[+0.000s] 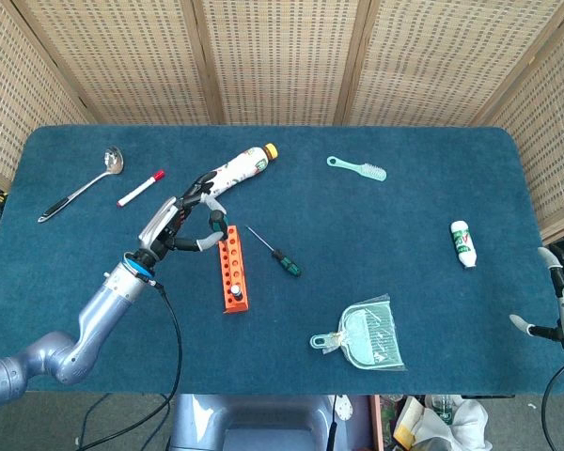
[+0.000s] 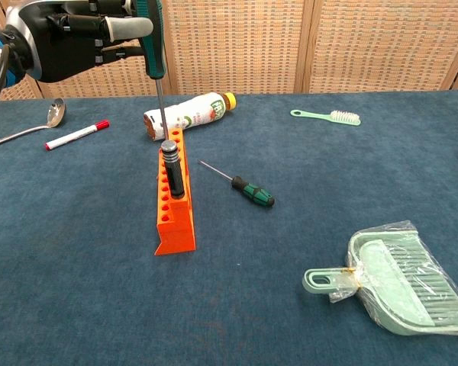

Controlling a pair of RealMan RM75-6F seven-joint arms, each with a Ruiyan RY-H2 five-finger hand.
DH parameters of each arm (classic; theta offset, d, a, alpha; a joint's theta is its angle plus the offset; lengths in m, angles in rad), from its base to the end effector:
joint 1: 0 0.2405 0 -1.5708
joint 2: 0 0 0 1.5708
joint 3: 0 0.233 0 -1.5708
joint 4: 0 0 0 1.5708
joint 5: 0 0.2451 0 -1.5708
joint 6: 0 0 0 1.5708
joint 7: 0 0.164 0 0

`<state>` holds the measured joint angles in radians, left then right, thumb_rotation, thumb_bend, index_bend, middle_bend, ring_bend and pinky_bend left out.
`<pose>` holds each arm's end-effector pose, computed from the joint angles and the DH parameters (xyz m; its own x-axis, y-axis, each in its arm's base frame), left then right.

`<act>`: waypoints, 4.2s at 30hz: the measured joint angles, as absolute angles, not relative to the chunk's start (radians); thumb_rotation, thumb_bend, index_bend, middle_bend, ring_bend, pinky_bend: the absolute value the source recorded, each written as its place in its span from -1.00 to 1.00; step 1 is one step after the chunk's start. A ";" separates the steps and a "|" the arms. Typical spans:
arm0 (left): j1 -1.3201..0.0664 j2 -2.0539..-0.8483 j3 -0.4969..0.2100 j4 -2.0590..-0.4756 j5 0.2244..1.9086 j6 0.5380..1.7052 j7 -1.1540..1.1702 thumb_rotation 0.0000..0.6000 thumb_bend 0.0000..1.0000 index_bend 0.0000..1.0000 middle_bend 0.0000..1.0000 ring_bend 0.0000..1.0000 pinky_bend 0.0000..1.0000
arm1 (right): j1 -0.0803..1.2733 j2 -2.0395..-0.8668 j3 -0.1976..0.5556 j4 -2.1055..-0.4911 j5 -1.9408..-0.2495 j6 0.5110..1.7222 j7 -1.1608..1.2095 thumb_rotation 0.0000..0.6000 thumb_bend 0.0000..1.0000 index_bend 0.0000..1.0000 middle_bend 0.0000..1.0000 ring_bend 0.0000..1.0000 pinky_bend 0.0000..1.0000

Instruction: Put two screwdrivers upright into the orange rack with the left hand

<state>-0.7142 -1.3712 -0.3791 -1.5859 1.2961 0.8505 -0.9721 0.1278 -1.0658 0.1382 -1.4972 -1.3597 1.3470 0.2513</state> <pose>-0.0781 0.3868 0.0132 -0.6217 0.5026 0.6007 0.6703 -0.0553 0.7400 -0.3465 -0.2393 0.1570 0.2820 0.0121 0.9593 -0.9540 0.1099 0.2791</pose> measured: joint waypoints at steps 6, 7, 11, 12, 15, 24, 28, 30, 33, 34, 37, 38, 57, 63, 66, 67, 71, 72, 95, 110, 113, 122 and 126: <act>-0.723 -1.384 -0.372 -1.568 1.296 0.851 -0.977 1.00 -0.02 0.26 -1.00 -1.00 -1.00 | 0.128 -1.066 0.138 -1.495 -1.358 1.344 0.251 1.00 -1.00 -1.00 -1.00 -1.00 -1.00; -0.724 -1.385 -0.372 -1.566 1.295 0.851 -0.977 1.00 -0.02 0.26 -1.00 -1.00 -1.00 | 0.128 -1.066 0.138 -1.495 -1.357 1.344 0.252 1.00 -1.00 -1.00 -1.00 -1.00 -1.00; -0.731 -1.392 -0.374 -1.553 1.290 0.853 -0.976 1.00 -0.01 0.26 -1.00 -1.00 -1.00 | 0.129 -1.066 0.139 -1.495 -1.357 1.343 0.252 1.00 -1.00 -1.00 -1.00 -1.00 -1.00; -0.734 -1.394 -0.375 -1.551 1.287 0.852 -0.977 1.00 -0.01 0.26 -1.00 -1.00 -1.00 | 0.129 -1.066 0.139 -1.495 -1.357 1.342 0.252 1.00 -1.00 -1.00 -1.00 -1.00 -1.00; -0.739 -1.399 -0.376 -1.545 1.281 0.849 -0.976 1.00 -0.01 0.26 -1.00 -1.00 -1.00 | 0.129 -1.066 0.139 -1.494 -1.356 1.342 0.253 1.00 -1.00 -1.00 -1.00 -1.00 -1.00; -0.748 -1.410 -0.369 -1.533 1.275 0.841 -0.974 1.00 -0.01 0.26 -1.00 -1.00 -1.00 | 0.129 -1.065 0.140 -1.491 -1.354 1.340 0.258 1.00 -1.00 -1.00 -1.00 -1.00 -1.00; -0.752 -1.414 -0.369 -1.525 1.274 0.838 -0.974 1.00 -0.01 0.26 -1.00 -1.00 -1.00 | 0.129 -1.065 0.141 -1.491 -1.354 1.340 0.260 1.00 -1.00 -1.00 -1.00 -1.00 -1.00; -0.754 -1.417 -0.367 -1.522 1.272 0.835 -0.974 1.00 -0.01 0.26 -1.00 -1.00 -1.00 | 0.129 -1.064 0.141 -1.491 -1.354 1.340 0.261 1.00 -1.00 -1.00 -1.00 -1.00 -1.00; -0.755 -1.423 -0.364 -1.515 1.269 0.834 -0.974 1.00 -0.01 0.26 -1.00 -1.00 -1.00 | 0.129 -1.064 0.141 -1.490 -1.354 1.339 0.263 1.00 -1.00 -1.00 -1.00 -1.00 -1.00; -0.755 -1.426 -0.363 -1.511 1.269 0.834 -0.973 1.00 -0.01 0.26 -1.00 -1.00 -1.00 | 0.129 -1.064 0.141 -1.490 -1.353 1.338 0.264 1.00 -1.00 -1.00 -1.00 -1.00 -1.00; -0.756 -1.435 -0.359 -1.496 1.268 0.834 -0.972 1.00 -0.01 0.26 -1.00 -1.00 -1.00 | 0.130 -1.064 0.140 -1.490 -1.354 1.336 0.264 1.00 -1.00 -1.00 -1.00 -1.00 -1.00; -0.757 -1.438 -0.357 -1.491 1.268 0.834 -0.972 1.00 -0.01 0.26 -1.00 -1.00 -1.00 | 0.130 -1.064 0.140 -1.490 -1.354 1.336 0.263 1.00 -1.00 -1.00 -1.00 -1.00 -1.00; -0.767 -1.536 -0.283 -1.334 1.331 0.812 -1.014 1.00 -0.01 0.26 -1.00 -1.00 -1.00 | 0.133 -1.066 0.141 -1.485 -1.347 1.326 0.263 1.00 -1.00 -1.00 -1.00 -1.00 -1.00; -0.767 -1.551 -0.271 -1.310 1.341 0.820 -1.009 1.00 -0.01 0.26 -1.00 -1.00 -1.00 | 0.134 -1.066 0.142 -1.483 -1.346 1.324 0.268 1.00 -1.00 -1.00 -1.00 -1.00 -1.00; -0.766 -1.558 -0.267 -1.298 1.337 0.818 -1.011 1.00 -0.01 0.26 -1.00 -1.00 -1.00 | 0.134 -1.065 0.142 -1.483 -1.347 1.323 0.269 1.00 -1.00 -1.00 -1.00 -1.00 -1.00; -0.766 -1.559 -0.266 -1.295 1.336 0.817 -1.014 1.00 -0.01 0.26 -1.00 -1.00 -1.00 | 0.134 -1.065 0.141 -1.483 -1.347 1.323 0.270 1.00 -1.00 -1.00 -1.00 -1.00 -1.00; -0.766 -1.565 -0.261 -1.281 1.335 0.810 -1.020 1.00 0.00 0.26 -1.00 -1.00 -1.00 | 0.134 -1.065 0.141 -1.483 -1.348 1.322 0.270 1.00 -1.00 -1.00 -1.00 -1.00 -1.00; -0.767 -1.565 -0.259 -1.278 1.337 0.805 -1.023 1.00 0.00 0.26 -1.00 -1.00 -1.00 | 0.134 -1.065 0.141 -1.483 -1.348 1.322 0.269 1.00 -1.00 -1.00 -1.00 -1.00 -1.00; -0.765 -1.550 -0.237 -1.276 1.380 0.829 -1.037 1.00 -0.66 -0.52 -1.00 -1.00 -1.00 | 0.132 -1.065 0.141 -1.486 -1.351 1.328 0.268 1.00 -1.00 -1.00 -1.00 -1.00 -1.00; -0.669 -1.353 -0.205 -1.399 1.451 0.992 -0.978 1.00 -1.00 -1.00 -1.00 -1.00 -1.00 | 0.126 -1.060 0.137 -1.495 -1.366 1.346 0.270 1.00 -1.00 -1.00 -1.00 -1.00 -1.00; -0.630 -1.305 -0.188 -1.413 1.452 1.034 -0.875 1.00 -1.00 -1.00 -1.00 -1.00 -1.00 | 0.124 -1.060 0.136 -1.499 -1.371 1.353 0.266 1.00 -1.00 -1.00 -1.00 -1.00 -1.00; -0.414 -1.161 -0.103 -1.491 1.390 1.229 -0.399 1.00 -1.00 -1.00 -1.00 -1.00 -1.00 | 0.116 -1.061 0.130 -1.512 -1.390 1.380 0.249 1.00 -1.00 -1.00 -1.00 -1.00 -1.00; -0.285 -1.113 -0.057 -1.536 1.371 1.360 -0.280 1.00 -1.00 -1.00 -1.00 -1.00 -1.00 | 0.114 -1.063 0.129 -1.515 -1.395 1.387 0.244 1.00 -1.00 -1.00 -1.00 -1.00 -1.00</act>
